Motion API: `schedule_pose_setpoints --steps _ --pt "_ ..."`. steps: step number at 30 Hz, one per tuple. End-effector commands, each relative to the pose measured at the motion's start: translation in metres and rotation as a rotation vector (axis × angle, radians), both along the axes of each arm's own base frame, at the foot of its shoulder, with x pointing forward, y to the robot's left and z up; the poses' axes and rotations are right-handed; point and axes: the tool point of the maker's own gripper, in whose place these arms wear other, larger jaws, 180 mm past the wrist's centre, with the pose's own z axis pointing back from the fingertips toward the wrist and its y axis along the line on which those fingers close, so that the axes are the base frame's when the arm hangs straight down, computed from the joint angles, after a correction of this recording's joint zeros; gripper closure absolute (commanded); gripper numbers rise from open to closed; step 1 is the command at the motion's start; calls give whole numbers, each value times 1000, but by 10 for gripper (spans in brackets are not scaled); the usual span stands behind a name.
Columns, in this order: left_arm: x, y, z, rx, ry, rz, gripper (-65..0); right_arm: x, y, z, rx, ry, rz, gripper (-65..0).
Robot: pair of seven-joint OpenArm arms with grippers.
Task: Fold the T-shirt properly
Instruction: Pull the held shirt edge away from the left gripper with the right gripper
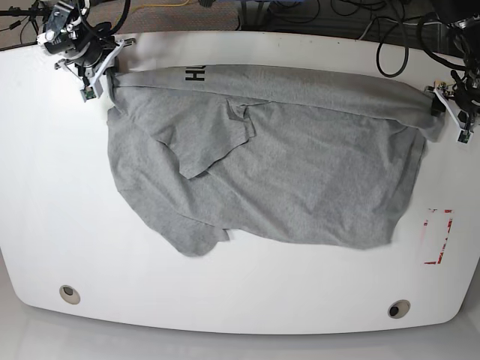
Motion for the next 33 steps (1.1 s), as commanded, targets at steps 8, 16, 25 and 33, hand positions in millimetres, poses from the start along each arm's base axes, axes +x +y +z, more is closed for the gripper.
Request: schedule_pose_setpoints --steps 8,16,25,33 --pt "8 12 8 5 -56 3 -393 17 1 9 -86 23 246 -87" --pt "8 12 8 5 -56 3 -393 21 13 7 -91 39 342 -87" --pt "8 12 8 5 -56 2 -393 33 -13 20 -188 46 414 -89" --pt "8 11 8 4 -55 1 -394 47 -44 39 -295 48 463 -222"
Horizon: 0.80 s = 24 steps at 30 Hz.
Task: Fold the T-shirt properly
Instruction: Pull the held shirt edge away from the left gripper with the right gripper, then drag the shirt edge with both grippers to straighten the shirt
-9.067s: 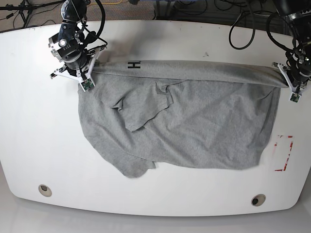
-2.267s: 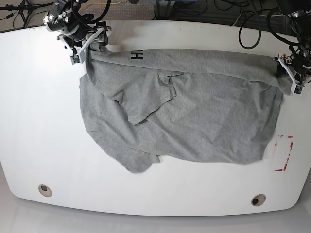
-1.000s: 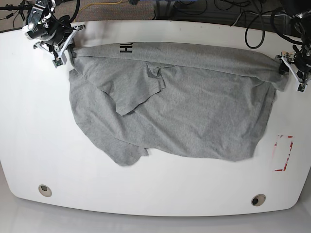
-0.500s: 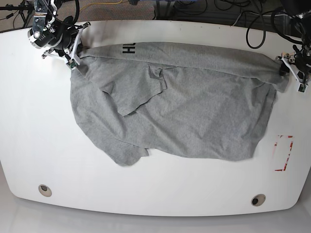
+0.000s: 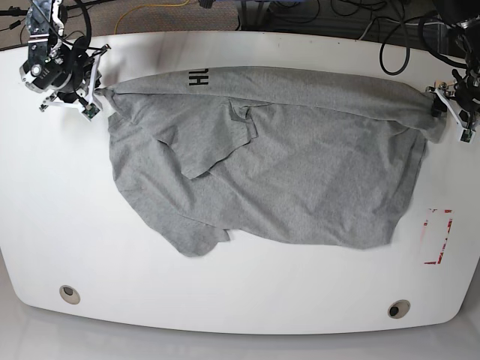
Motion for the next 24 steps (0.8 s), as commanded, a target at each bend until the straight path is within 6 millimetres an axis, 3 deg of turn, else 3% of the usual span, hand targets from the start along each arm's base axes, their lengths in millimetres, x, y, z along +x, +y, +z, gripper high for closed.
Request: schedule_pose_setpoints --steps 1,6,10,16,24 --pt "6 10 12 33 -23 -3 -394 12 -15 15 -56 -32 28 -260" --pt "6 10 12 33 -24 -3 -394 21 -21 29 -97 -60 66 -455" --pt "7 10 12 33 -26 -3 -394 27 -25 37 -120 -74 84 -528" --pt "10 3 10 38 -8 -43 -394 38 -23 50 -128 -118 100 -530" --pt "10 4 11 42 -8 -44 -394 51 8 56 -19 -178 19 -514"
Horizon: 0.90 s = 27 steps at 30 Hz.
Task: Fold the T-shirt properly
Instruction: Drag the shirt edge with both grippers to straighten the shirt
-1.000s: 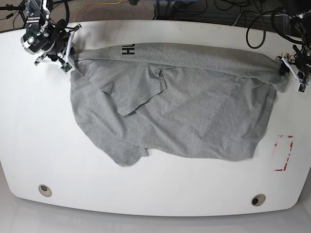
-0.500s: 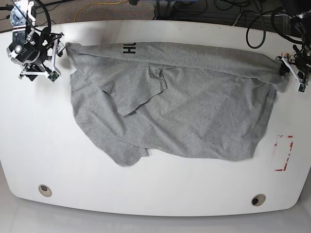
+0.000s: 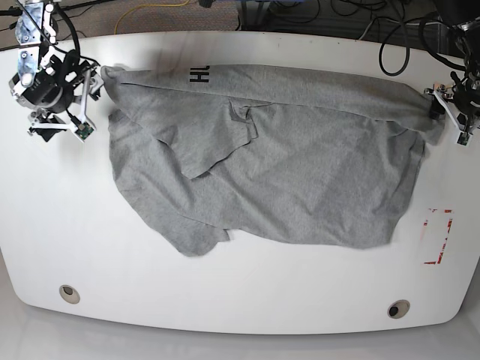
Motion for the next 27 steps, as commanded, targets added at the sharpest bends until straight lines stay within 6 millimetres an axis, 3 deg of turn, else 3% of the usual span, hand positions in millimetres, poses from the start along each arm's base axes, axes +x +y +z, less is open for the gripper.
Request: schedule_pose_setpoints --steps 1,6,10,15,19,27 --pt "4 10 11 33 -14 -4 -394 14 11 10 97 -75 -65 -501" --pt "4 11 11 33 -15 -4 -394 19 30 8 292 -168 -254 -411" --pt "3 11 11 34 -12 -3 -394 5 34 -6 368 -156 -406 -311" --pt "3 12 11 35 -13 -1 -394 -16 54 -25 431 -97 -469 -154" --pt "2 12 11 35 -11 0 -394 -24 64 -32 464 -88 -479 -67" --pt "0 13 10 36 -6 4 -394 -28 54 -48 410 -78 -498 -90"
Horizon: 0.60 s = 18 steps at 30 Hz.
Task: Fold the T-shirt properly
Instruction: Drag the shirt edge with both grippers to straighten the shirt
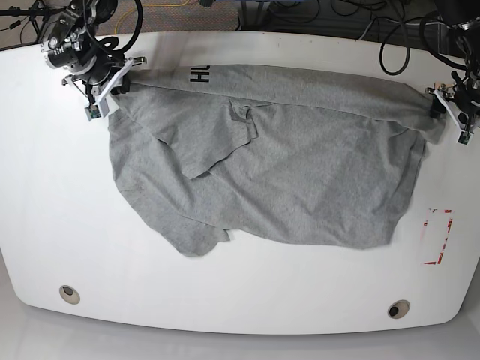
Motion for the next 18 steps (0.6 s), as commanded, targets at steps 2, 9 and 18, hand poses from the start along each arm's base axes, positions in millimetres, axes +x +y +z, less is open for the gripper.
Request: schedule_pose_setpoints --steps 2,9,18 --pt "3 11 10 33 -10 -2 -394 6 -15 -6 -63 -1 -6 -95" --pt "-6 9 4 29 13 -1 -394 9 -31 -25 -96 28 -25 -94" --pt "-31 21 -1 45 86 46 -394 -2 -60 -43 -137 110 -26 -94"
